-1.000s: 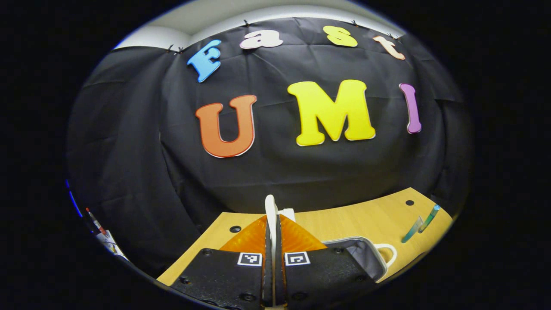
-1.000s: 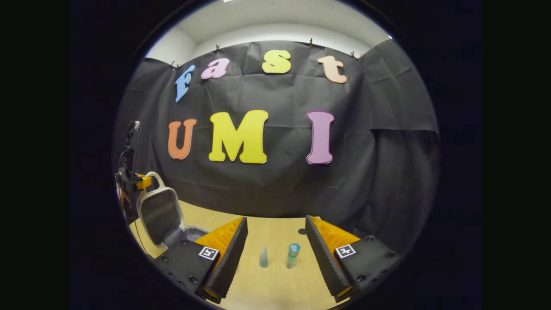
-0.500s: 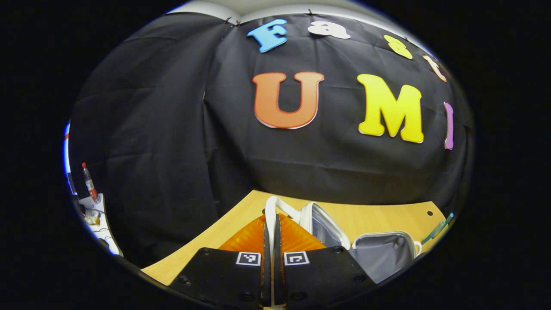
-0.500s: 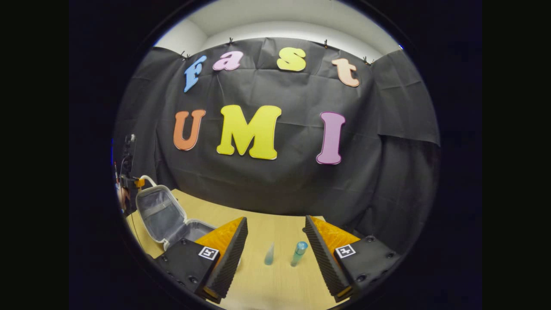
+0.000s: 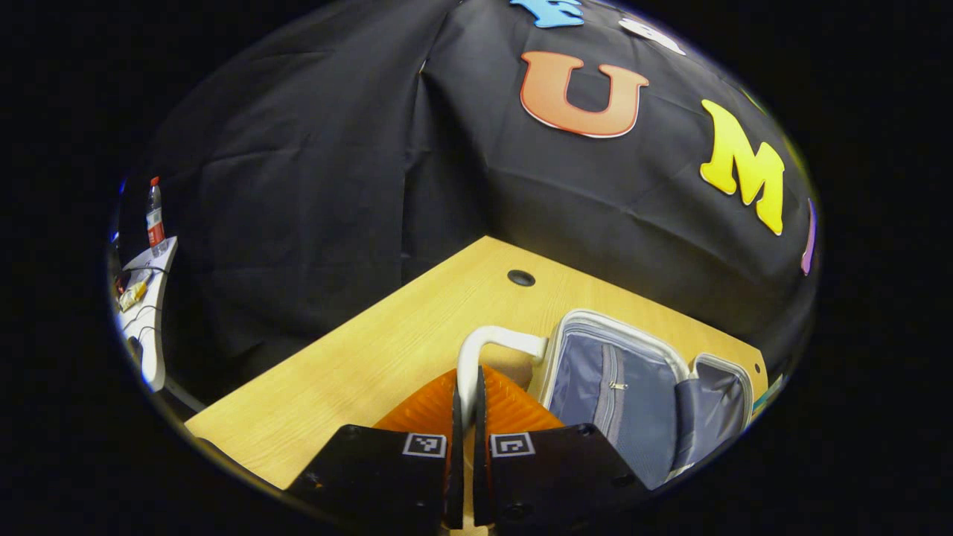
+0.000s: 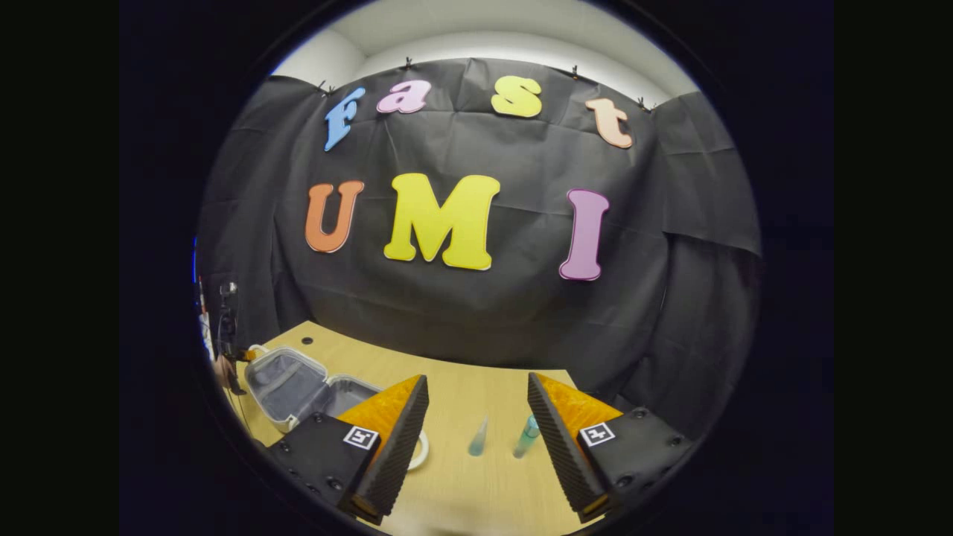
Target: First open the suitcase, pack the skin care products into it, and then close the suitcase.
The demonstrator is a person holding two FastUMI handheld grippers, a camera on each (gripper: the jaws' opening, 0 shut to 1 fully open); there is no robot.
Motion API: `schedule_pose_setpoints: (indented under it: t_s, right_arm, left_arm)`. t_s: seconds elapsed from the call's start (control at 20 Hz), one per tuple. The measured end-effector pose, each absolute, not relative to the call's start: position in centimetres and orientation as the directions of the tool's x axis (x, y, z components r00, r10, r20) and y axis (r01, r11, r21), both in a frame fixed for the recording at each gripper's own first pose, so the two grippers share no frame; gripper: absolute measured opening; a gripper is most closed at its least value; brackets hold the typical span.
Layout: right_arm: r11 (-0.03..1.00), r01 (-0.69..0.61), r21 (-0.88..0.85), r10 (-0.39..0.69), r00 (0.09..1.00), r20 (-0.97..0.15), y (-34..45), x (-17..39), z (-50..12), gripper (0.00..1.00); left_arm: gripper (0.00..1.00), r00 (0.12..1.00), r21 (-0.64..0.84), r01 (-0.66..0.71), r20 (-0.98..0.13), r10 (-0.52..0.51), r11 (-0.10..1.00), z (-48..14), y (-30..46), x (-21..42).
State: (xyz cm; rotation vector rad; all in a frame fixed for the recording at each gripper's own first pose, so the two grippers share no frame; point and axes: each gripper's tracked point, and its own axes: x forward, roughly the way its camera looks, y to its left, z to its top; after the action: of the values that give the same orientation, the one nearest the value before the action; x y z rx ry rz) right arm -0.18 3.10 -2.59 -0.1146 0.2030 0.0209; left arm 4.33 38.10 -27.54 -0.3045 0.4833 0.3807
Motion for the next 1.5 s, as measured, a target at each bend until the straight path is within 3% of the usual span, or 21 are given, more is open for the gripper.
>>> schedule_pose_setpoints:
  t_s: [0.3, 0.6, 0.65, 0.8, 1.1, 1.5]
  right_arm:
    - [0.992, -0.026, -0.126, -0.002, 0.976, -0.216, 3.3, -0.7, -3.2, 0.8]
    - [0.992, -0.04, -0.119, 0.015, 0.98, -0.201, 3.4, -1.3, -3.0, 0.79]
    - [0.993, -0.04, -0.114, 0.016, 0.979, -0.201, 3.2, -1.4, -3.0, 0.77]
    - [0.996, -0.029, -0.08, 0.013, 0.98, -0.197, 2.3, -1.7, -3.4, 0.77]
    - [1.0, -0.001, -0.011, -0.001, 0.983, -0.183, -0.7, -1.6, -4.0, 0.8]
    - [0.999, 0.034, 0.027, -0.027, 0.978, -0.205, -6.4, -1.2, -5.8, 0.79]
  left_arm:
    - [0.18, 0.789, -0.159, -0.461, -0.524, 0.321, 0.873, -29.8, 39.0, 4.0]
    - [0.45, 0.763, -0.074, -0.481, -0.526, 0.376, 0.874, -28.2, 38.9, 2.4]
    - [0.53, 0.772, -0.074, -0.473, -0.516, 0.372, 0.878, -27.4, 38.3, 2.3]
    - [0.99, 0.798, -0.037, -0.431, -0.481, 0.362, 0.902, -24.2, 35.9, 1.5]
    - [0.99, 0.872, 0.015, -0.254, -0.429, 0.236, 0.967, -17.9, 22.2, 1.1]
    - [0.98, 0.913, -0.047, -0.072, -0.405, 0.047, 0.996, -15.8, 3.8, 0.5]
